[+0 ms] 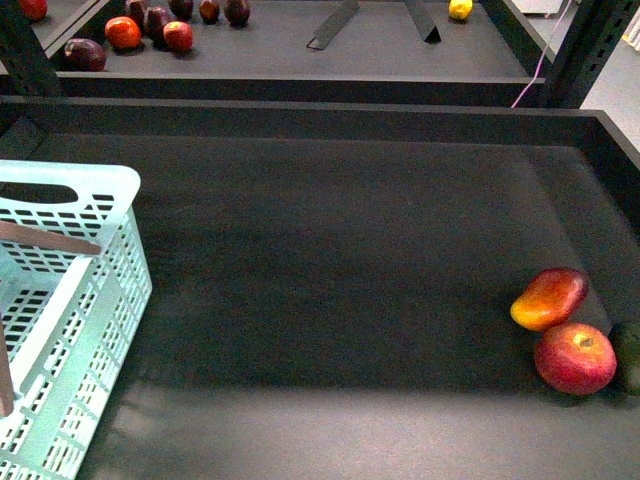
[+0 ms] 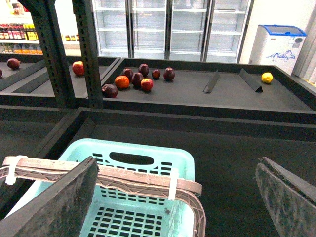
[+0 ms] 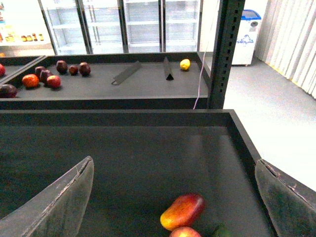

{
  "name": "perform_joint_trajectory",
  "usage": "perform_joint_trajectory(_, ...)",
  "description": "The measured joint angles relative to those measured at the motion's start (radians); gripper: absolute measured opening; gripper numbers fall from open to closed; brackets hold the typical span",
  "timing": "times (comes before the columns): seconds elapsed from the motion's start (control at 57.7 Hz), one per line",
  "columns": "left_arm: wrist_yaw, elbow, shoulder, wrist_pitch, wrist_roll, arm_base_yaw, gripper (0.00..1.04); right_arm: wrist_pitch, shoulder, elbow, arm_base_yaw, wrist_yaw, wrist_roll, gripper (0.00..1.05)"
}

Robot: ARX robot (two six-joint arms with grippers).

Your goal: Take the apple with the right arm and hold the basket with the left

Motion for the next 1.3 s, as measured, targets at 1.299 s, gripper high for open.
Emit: perform_joint_trajectory(1.299, 0.328, 0.291, 1.073, 0.286, -0.891, 0.375, 0.97, 0.000, -0.001, 0.000, 0.000, 0.000, 0.000, 0.96)
